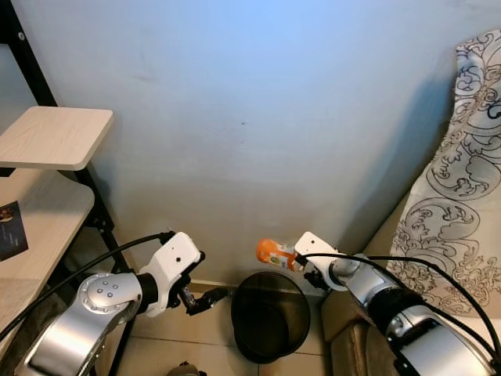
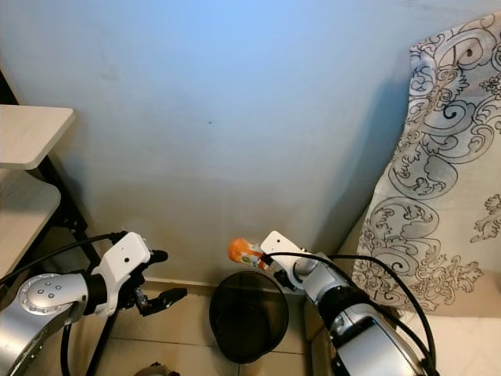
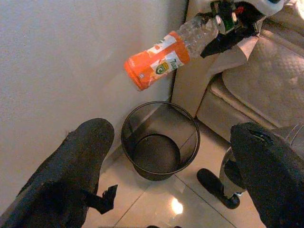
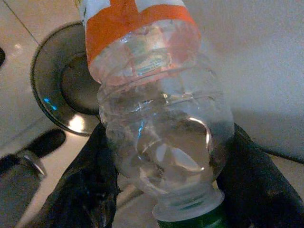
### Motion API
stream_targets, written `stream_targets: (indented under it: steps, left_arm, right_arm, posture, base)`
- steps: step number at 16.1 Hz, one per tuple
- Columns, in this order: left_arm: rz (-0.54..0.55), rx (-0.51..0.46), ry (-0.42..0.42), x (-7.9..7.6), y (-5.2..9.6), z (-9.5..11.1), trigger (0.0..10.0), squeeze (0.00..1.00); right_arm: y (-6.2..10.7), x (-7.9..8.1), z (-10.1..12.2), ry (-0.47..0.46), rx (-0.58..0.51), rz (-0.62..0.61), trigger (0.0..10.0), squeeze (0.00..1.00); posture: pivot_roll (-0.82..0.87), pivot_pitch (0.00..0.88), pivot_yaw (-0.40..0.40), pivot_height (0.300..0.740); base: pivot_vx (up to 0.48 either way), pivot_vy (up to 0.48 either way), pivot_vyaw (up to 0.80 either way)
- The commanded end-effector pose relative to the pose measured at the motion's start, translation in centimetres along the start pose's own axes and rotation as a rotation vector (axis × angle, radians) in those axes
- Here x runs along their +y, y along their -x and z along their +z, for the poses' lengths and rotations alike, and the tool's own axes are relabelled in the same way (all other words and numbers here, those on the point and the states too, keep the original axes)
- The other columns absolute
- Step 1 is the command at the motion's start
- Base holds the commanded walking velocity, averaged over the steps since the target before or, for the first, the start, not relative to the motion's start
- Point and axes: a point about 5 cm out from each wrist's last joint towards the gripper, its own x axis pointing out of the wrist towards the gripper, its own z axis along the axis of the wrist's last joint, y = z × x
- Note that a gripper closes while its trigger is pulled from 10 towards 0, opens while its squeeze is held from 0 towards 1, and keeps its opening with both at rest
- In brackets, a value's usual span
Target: Clean up the room
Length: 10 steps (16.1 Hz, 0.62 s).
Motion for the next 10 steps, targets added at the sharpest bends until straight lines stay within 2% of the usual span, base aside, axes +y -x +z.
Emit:
stream_targets:
  steps: [1, 4, 5, 6, 7, 8, 10]
  left_arm:
    - [-0.012, 0.009, 0.001, -0.07, -0.05, 0.01, 10.0, 0.0]
    - [-0.014, 0.012, -0.002, -0.1, 0.01, -0.02, 10.0, 0.0]
    - [-0.014, 0.013, -0.003, -0.08, 0.03, -0.01, 10.0, 0.0]
    - [-0.015, 0.013, -0.004, -0.08, 0.02, 0.01, 10.0, 0.0]
    - [-0.015, 0.013, -0.004, -0.08, 0.03, 0.02, 10.0, 0.0]
    - [-0.017, 0.013, -0.004, -0.11, 0.0, 0.02, 10.0, 0.0]
    - [-0.019, 0.013, -0.004, -0.16, -0.04, 0.05, 10.0, 0.0]
  right_arm:
    - [-0.04, -0.33, 0.1, 0.008, 0.006, -0.028, 10.0, 0.0]
    - [-0.2, -0.33, -0.19, 0.003, 0.027, -0.064, 10.0, 0.0]
    - [-0.21, -0.38, -0.22, 0.001, 0.029, -0.068, 10.0, 0.04]
    - [-0.22, -0.44, -0.22, -0.001, 0.03, -0.072, 10.0, 0.18]
    - [-0.23, -0.47, -0.21, -0.001, 0.03, -0.075, 10.0, 0.52]
    - [-0.24, -0.51, -0.19, -0.001, 0.034, -0.081, 10.0, 1.0]
    - [-0.25, -0.52, -0.22, 0.006, 0.038, -0.086, 10.0, 1.0]
  posture:
    - [0.05, 0.0, -0.065, 0.74]
    - [0.06, 0.0, -0.064, 0.74]
    - [0.05, 0.0, -0.063, 0.74]
    - [0.05, 0.0, -0.064, 0.74]
    - [0.05, 0.0, -0.063, 0.74]
    - [0.05, 0.0, -0.062, 0.74]
    - [0.05, 0.0, -0.062, 0.74]
  base:
    - [0.0, 0.0, 0.0]
    - [0.0, 0.0, 0.0]
    - [0.0, 0.0, 0.0]
    - [0.0, 0.0, 0.0]
    - [0.0, 0.0, 0.0]
    - [0.0, 0.0, 0.0]
    - [0.0, 0.0, 0.0]
